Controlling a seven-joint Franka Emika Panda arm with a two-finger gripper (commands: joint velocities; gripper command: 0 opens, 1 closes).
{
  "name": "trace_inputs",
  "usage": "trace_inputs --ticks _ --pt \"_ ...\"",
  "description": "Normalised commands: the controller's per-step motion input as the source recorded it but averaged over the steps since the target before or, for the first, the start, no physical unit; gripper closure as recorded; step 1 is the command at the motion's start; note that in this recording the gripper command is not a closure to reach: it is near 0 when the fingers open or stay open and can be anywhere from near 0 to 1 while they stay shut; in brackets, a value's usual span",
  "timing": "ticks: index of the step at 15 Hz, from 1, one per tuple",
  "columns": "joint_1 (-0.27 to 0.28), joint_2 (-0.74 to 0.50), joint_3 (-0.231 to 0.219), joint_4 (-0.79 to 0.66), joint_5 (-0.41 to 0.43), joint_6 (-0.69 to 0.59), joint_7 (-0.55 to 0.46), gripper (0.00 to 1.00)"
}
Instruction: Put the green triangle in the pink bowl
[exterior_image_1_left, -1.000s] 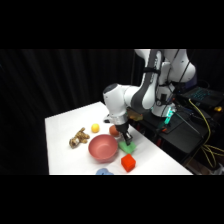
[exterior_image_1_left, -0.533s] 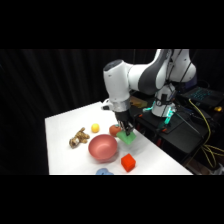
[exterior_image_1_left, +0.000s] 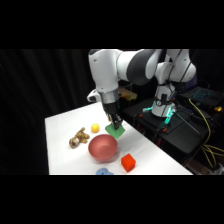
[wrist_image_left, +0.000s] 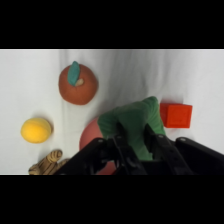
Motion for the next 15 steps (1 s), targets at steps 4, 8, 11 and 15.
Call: trace_inputs --ticks 4,8,11,15 --pt "-0.028 0.35 -0.049 0.48 -0.063 -0.24 -0.13 0.91" --pt "-0.014 0.23 -0.014 0.35 -0.032 -0.22 -0.14 0.92" --pt "-0.011 0.10 -0.005 0.21 -0.015 -0.18 -0.14 0.00" --pt "-0.006 0.01 -0.004 0.14 -0.004 -0.16 -0.11 0.00"
